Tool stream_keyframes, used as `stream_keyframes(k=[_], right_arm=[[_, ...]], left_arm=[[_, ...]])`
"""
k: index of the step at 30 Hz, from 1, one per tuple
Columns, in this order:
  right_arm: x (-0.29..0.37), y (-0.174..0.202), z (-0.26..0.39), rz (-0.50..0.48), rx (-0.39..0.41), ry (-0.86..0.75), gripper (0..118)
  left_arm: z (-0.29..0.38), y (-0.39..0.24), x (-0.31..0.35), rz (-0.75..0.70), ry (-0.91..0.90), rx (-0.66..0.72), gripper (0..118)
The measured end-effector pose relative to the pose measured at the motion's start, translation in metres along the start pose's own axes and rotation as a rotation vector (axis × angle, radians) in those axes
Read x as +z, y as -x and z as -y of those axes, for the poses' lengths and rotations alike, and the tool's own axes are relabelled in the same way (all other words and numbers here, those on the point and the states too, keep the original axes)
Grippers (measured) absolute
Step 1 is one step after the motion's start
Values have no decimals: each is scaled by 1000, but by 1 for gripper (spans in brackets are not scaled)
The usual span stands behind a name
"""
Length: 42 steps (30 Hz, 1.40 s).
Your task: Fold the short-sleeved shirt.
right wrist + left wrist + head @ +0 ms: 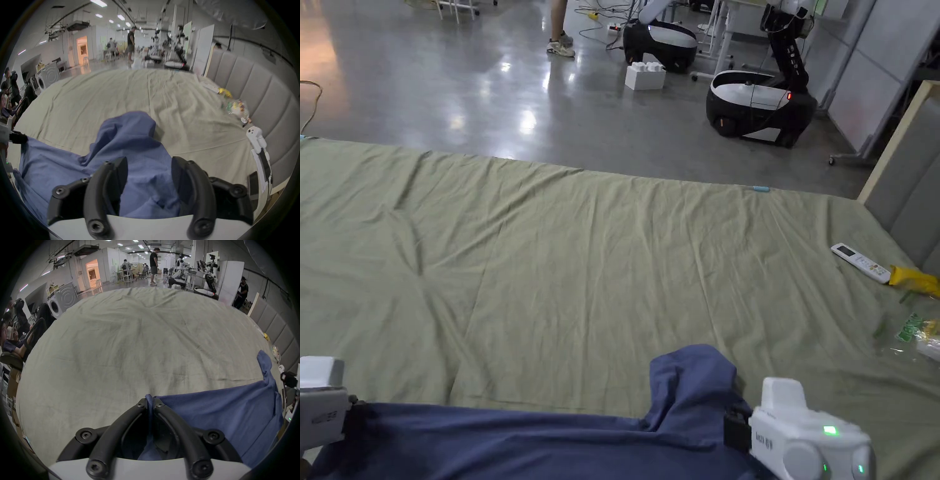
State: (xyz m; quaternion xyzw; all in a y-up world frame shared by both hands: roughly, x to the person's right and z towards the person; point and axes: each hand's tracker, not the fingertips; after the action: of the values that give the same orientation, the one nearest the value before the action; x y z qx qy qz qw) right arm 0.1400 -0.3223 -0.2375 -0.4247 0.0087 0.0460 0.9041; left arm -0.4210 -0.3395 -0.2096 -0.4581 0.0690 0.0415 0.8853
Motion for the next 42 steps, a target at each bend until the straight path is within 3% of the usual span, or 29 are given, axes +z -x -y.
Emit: stream_keyframes(k=[3,7,10,12,13,14,18,23,33,42], right_arm=[[-39,-12,-17,-16,-15,129,65],[-72,-19,-24,-32,-35,181,66],[-84,-16,-24,-34,-6,223,62],[-79,-12,-24,-40,14,208,37],[-78,-9,-25,-61,15,208,13],[-77,-6,-25,-79,4,199,4],[-76,4,-21,-43,68,194,4],[-47,-1,-21,-53,20,102,3],[62,-21,-17,-84,1,-46,3],[151,-29,39,-80,55,-119,3]], left_arm=[[4,-5,13,-5,-22,-14,6],[9,-8,23,-6,-36,-36,6],[11,-8,26,-6,-38,-34,6],[14,-9,28,-11,-39,-33,6],[14,-9,29,-11,-38,-32,6],[15,-9,30,-12,-37,-32,6],[19,-12,37,-8,-33,-32,6],[21,-11,52,1,-60,-15,6],[27,-6,110,9,-135,-30,6],[67,5,172,43,-184,-23,6]])
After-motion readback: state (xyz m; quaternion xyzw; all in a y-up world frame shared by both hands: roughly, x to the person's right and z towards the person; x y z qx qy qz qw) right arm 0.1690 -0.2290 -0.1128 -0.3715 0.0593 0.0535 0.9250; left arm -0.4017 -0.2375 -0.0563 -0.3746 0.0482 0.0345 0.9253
